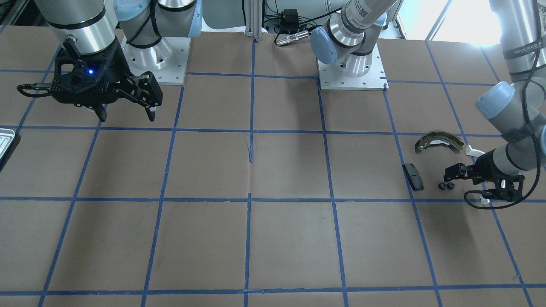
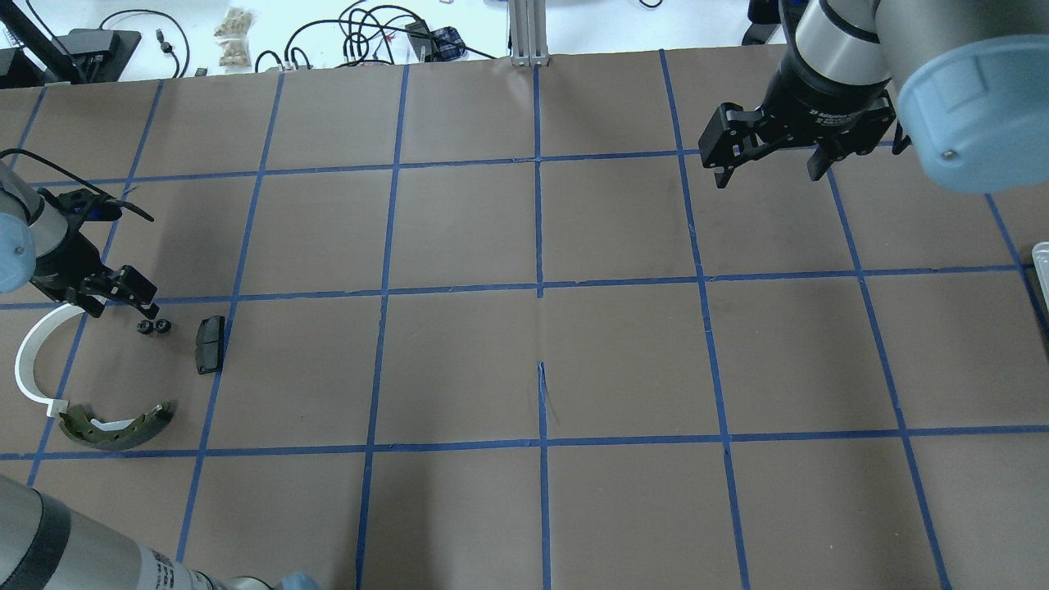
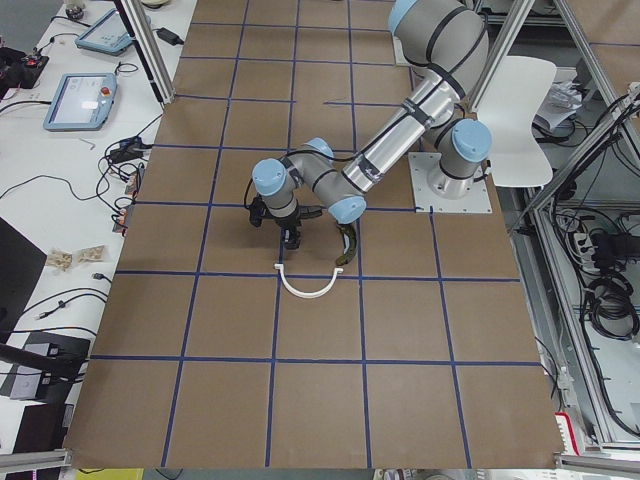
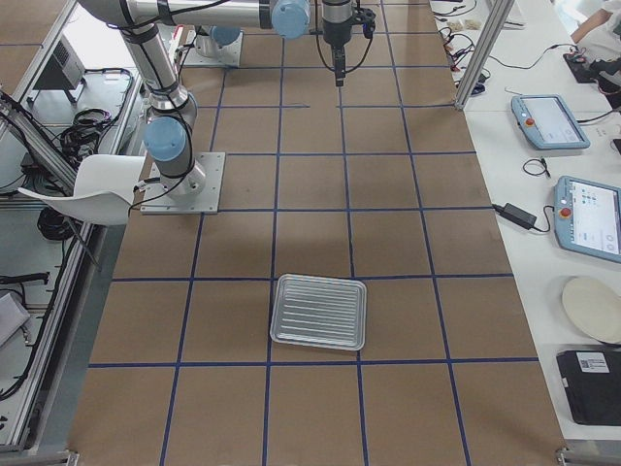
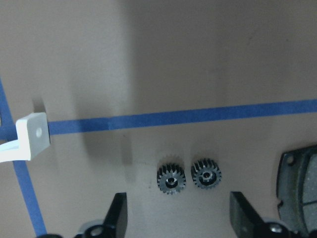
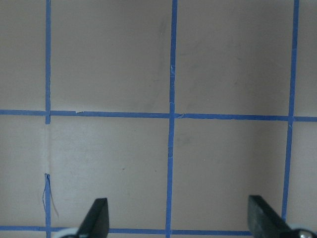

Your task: Place bearing gear from tray to pile

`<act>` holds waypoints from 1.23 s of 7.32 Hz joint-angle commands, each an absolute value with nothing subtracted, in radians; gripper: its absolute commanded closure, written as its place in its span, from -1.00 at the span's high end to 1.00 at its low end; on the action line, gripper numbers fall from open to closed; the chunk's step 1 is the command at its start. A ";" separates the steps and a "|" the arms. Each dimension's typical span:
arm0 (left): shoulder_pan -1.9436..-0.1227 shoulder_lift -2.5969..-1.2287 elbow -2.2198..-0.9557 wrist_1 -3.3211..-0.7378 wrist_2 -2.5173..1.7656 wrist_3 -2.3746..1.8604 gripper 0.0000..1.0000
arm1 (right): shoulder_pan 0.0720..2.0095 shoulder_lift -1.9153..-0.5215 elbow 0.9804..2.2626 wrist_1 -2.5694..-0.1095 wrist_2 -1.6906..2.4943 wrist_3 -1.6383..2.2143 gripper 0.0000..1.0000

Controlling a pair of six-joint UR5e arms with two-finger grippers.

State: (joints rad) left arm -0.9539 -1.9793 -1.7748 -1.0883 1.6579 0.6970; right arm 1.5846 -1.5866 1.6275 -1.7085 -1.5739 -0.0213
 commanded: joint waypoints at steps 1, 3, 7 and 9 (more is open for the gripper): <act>-1.029 -1.907 -1.756 -1.115 1.637 0.674 1.00 | 1.585 -1.591 1.628 -1.707 -1.574 -0.023 1.00; -1.188 -1.801 -1.728 -1.203 1.637 0.512 1.00 | 1.588 -1.591 1.629 -1.707 -1.574 -0.023 1.00; -1.512 -1.649 -1.582 -1.496 1.572 0.218 1.00 | 1.588 -1.594 1.663 -1.713 -1.574 -0.023 1.00; -1.568 -1.609 -1.610 -1.499 1.568 0.210 1.00 | 1.589 -1.594 1.655 -1.721 -1.574 -0.026 1.00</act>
